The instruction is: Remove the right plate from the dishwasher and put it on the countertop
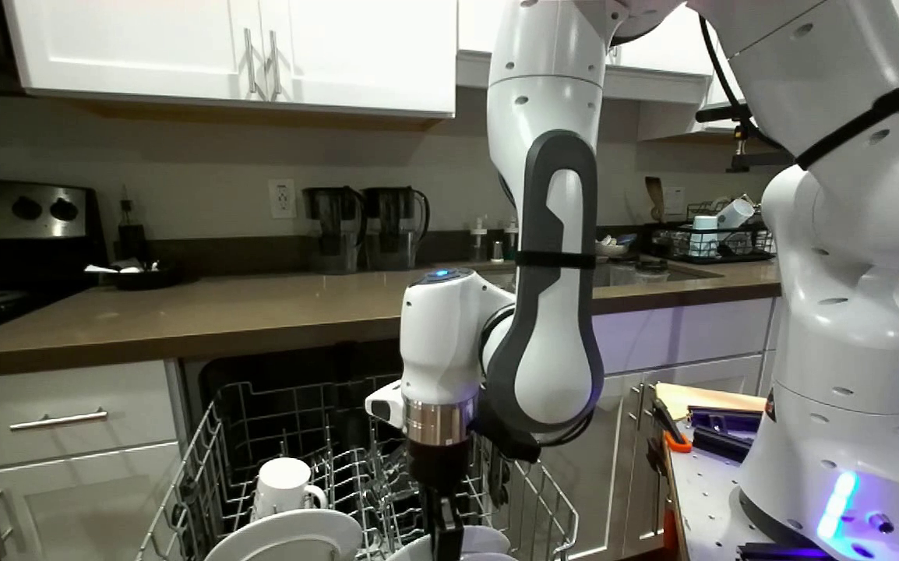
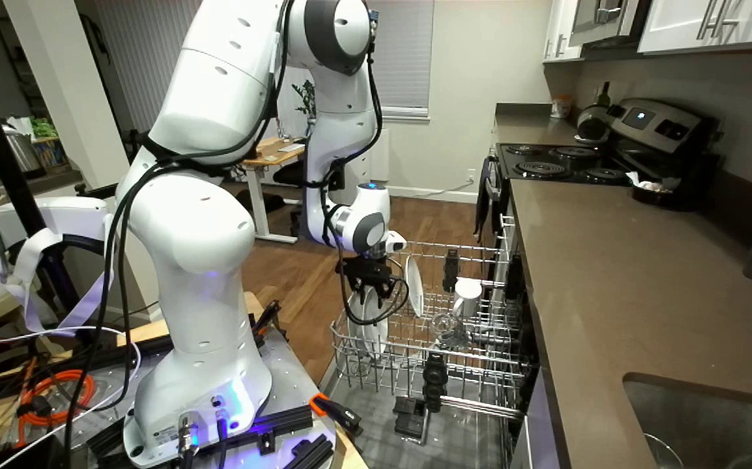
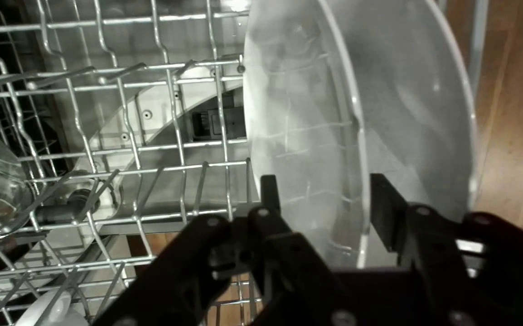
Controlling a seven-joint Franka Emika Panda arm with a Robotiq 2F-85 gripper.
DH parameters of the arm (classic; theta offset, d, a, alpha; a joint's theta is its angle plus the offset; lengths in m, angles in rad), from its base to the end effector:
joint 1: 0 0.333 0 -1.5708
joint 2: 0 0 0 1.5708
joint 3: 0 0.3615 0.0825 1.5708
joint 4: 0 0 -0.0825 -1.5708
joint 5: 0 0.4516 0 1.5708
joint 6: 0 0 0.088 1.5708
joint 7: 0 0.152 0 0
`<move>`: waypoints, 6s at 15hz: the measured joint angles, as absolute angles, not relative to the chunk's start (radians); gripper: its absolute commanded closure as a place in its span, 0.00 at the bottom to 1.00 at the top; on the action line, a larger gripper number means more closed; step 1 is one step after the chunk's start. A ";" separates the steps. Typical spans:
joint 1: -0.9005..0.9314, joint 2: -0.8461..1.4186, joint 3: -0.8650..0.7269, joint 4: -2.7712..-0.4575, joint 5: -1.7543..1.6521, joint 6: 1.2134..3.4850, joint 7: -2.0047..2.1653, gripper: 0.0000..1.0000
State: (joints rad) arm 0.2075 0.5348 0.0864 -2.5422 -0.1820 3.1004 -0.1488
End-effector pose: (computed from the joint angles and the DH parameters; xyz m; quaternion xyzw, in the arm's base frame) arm 0.4313 0.1552 0.0084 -0.9533 -0.3011 -0.0133 0.0180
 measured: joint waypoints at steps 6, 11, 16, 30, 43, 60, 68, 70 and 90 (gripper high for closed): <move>-0.076 0.553 0.322 -2.498 -0.166 2.959 -0.228 0.92; -0.172 0.556 0.375 -2.434 -0.104 2.820 -0.335 0.93; -0.220 0.555 0.394 -2.387 -0.014 2.688 -0.447 0.92; -0.152 0.295 0.344 -2.368 0.112 2.423 -0.560 0.92; 0.025 0.086 0.150 -2.363 -0.114 2.435 -0.405 0.92; 0.061 0.040 0.094 -2.262 -0.702 2.522 0.115 0.92; 0.061 0.093 0.071 -2.194 -0.906 2.502 0.306 0.92; 0.062 0.124 0.062 -2.172 -0.956 2.492 0.352 0.92; 0.090 0.542 -0.051 -1.775 -1.260 2.288 0.701 0.93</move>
